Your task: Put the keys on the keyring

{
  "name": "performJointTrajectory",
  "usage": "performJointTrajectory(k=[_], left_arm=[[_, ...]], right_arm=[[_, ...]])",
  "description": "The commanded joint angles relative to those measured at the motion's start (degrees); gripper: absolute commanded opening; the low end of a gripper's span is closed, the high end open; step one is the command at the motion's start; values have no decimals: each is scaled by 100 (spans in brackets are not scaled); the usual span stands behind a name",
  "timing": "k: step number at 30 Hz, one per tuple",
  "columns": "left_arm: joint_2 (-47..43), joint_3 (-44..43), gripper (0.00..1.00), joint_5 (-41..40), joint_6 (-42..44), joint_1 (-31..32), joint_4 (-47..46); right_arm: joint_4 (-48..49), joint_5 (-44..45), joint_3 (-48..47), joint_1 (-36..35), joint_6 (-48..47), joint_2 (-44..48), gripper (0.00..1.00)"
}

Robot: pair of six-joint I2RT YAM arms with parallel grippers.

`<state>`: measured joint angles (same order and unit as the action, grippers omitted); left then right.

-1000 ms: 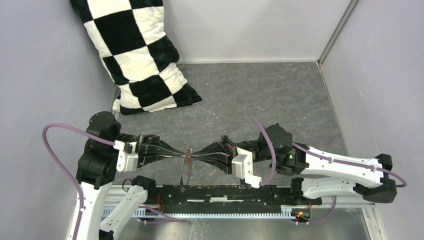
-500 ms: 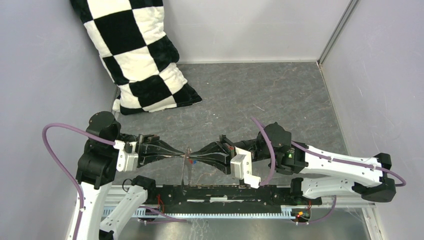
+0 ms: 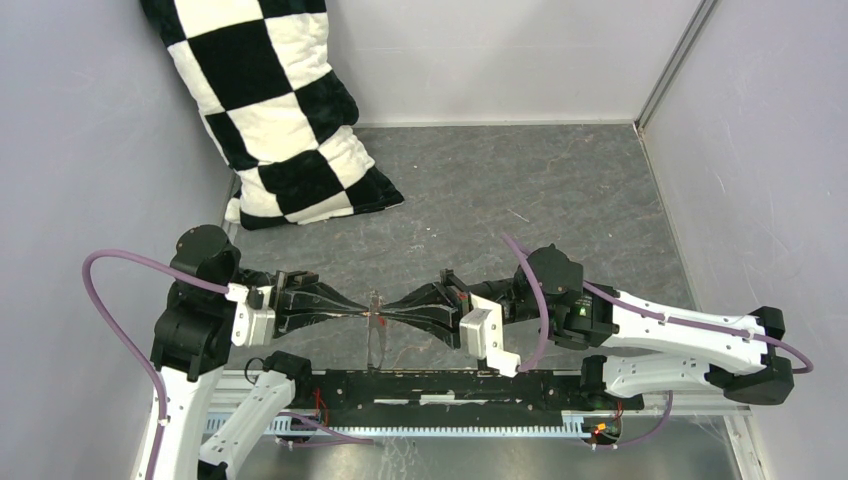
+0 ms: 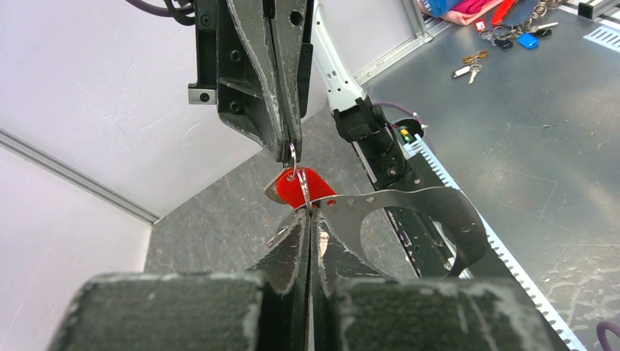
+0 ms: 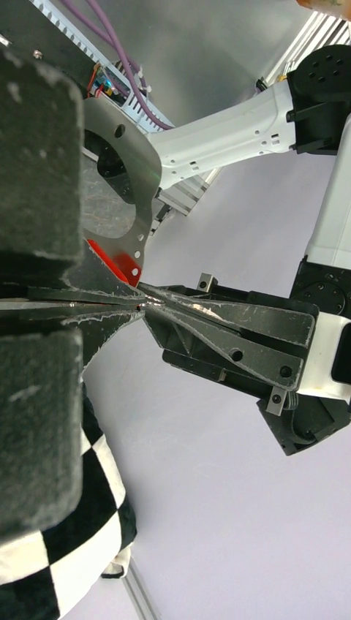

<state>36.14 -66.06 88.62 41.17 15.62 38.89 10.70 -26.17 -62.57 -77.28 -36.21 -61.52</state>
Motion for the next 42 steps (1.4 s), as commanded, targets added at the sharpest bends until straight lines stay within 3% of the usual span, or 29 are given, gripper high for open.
performJointTrajectory(k=[1,42], left_arm=[[-46,-62,2,164,-314,20,-110],[-11,-43,2,-170,-531,20,-119]], right_arm=[[-96,96,-216,-40,-102,36,0],[-383,-292,-587,-40,-167,-189,0]])
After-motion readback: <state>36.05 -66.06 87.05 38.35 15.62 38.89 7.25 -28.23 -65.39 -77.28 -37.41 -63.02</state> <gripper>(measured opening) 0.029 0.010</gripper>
